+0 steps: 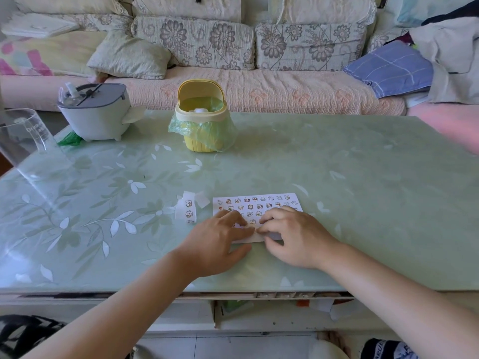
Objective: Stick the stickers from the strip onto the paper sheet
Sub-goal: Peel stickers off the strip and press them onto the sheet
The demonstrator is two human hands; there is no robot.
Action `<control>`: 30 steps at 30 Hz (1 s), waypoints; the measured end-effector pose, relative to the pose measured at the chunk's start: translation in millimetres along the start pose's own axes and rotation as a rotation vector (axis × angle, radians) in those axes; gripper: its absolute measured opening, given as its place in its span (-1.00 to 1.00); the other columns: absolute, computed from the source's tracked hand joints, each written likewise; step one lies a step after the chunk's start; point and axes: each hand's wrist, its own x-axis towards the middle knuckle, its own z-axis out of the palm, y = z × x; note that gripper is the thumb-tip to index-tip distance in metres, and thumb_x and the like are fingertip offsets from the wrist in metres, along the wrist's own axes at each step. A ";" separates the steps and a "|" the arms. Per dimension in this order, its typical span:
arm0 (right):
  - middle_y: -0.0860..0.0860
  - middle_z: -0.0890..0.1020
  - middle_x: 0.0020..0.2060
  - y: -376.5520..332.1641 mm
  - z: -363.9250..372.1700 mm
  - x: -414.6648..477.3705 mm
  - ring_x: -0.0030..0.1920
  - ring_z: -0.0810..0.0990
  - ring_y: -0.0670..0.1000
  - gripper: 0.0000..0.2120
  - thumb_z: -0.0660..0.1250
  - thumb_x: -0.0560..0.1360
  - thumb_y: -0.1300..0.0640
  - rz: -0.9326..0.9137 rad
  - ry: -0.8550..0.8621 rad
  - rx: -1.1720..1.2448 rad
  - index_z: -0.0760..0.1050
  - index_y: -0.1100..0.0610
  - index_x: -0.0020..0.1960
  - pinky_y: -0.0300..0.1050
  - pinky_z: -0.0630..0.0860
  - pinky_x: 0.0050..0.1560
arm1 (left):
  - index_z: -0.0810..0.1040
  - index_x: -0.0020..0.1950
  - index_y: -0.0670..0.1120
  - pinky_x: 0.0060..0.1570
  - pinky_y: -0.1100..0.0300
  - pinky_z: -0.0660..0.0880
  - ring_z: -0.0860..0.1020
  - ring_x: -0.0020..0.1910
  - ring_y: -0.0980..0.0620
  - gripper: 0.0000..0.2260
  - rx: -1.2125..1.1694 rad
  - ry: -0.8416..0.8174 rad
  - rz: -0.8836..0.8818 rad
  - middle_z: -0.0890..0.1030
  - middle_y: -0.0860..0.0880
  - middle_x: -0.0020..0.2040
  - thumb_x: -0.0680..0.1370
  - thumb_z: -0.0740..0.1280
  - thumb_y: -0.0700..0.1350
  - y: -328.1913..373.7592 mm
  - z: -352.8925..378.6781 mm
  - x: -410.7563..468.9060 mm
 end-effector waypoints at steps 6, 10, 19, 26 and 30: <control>-0.16 0.60 0.03 -10.5 -7.5 17.4 0.00 0.56 -0.07 -0.78 0.28 0.54 0.06 0.074 0.039 0.074 0.67 -0.10 0.07 -0.16 0.45 -0.02 | 0.64 0.11 0.09 0.01 0.17 0.51 0.45 0.20 0.15 -0.76 -0.116 0.023 -0.031 0.53 0.16 0.17 0.57 0.23 0.08 -2.6 -11.1 1.8; -0.18 0.58 0.02 -27.1 -12.1 39.8 -0.17 0.44 -0.14 -0.80 0.29 0.55 0.06 0.096 0.052 0.150 0.63 -0.10 0.10 -0.20 0.28 -0.16 | 0.64 0.04 0.07 -0.11 0.11 0.54 0.51 0.07 0.13 -0.78 -0.138 0.162 -0.039 0.56 0.16 0.05 0.55 0.22 0.03 -7.7 -30.1 0.2; -0.23 0.65 -0.10 -70.5 -2.3 82.5 -0.03 0.60 -0.16 -0.84 0.35 0.54 0.10 0.212 0.054 0.487 0.65 -0.09 0.05 -0.23 0.50 0.05 | 0.51 0.04 -0.05 -0.17 0.14 0.41 0.45 -0.12 0.04 -0.85 -0.004 0.363 -0.460 0.48 0.07 -0.10 0.51 0.38 -0.08 -51.5 -72.2 -19.9; -0.10 0.68 -0.15 -86.6 12.8 101.1 -0.25 0.62 -0.11 -0.87 0.37 0.53 0.02 0.301 -0.012 0.644 0.52 -0.14 0.06 -0.22 0.44 -0.26 | 0.39 0.12 0.13 -0.08 0.17 0.36 0.45 0.02 0.10 -0.61 -0.118 0.089 -0.736 0.48 0.17 -0.01 0.42 0.39 0.25 -55.7 -77.0 -26.2; -0.09 0.69 -0.15 -96.4 13.7 108.0 -0.29 0.68 0.01 -0.85 0.40 0.54 0.03 0.323 -0.001 0.709 0.48 -0.10 0.07 -0.19 0.49 -0.28 | 0.50 0.01 0.12 -0.21 0.31 0.39 0.51 -0.16 0.20 -0.77 -0.242 0.128 -0.706 0.56 0.18 -0.12 0.45 0.47 0.09 -60.3 -71.9 -23.2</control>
